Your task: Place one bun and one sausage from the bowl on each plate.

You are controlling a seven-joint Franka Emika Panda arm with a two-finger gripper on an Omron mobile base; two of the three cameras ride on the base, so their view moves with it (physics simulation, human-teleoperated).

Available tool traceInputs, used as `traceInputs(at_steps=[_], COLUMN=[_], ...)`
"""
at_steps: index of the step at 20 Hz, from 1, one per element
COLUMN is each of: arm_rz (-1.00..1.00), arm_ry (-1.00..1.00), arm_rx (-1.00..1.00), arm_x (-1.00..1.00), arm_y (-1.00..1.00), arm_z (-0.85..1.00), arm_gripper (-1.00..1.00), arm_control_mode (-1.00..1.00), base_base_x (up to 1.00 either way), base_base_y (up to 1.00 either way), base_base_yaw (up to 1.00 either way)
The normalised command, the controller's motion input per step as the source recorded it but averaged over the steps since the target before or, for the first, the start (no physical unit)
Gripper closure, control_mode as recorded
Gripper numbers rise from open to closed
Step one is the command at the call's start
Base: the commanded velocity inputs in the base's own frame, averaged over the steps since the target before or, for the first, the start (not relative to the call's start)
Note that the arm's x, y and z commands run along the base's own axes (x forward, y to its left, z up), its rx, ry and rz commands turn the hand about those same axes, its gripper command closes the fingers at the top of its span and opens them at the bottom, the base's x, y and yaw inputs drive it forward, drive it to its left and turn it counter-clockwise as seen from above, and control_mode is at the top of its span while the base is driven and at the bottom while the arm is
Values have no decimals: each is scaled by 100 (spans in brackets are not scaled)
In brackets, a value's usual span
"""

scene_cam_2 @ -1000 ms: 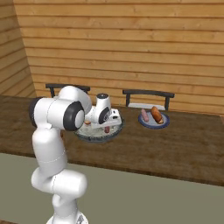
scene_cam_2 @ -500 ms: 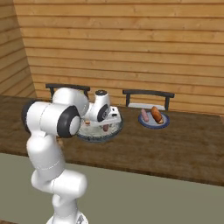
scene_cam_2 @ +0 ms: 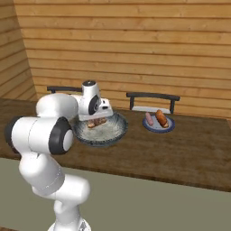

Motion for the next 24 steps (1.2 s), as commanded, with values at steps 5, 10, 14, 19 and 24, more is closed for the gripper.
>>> traceInputs(at_steps=[5,10,14,19,24], arm_rz=[0,3,18,10,1], arm_ry=[0,-2,-20,-13,-5], arm_rx=[1,13,38,25,11], arm_x=[4,23,30,18,19], arm_y=[71,53,22,58,74], arm_z=[35,0,0,0,0], arm_gripper=[100,100,100,100,100], arm_control_mode=[-100,-100,-100,-100,-100], base_base_x=[0,0,0,0,0], base_base_y=[0,0,0,0,0], base_base_yaw=[0,0,0,0,0])
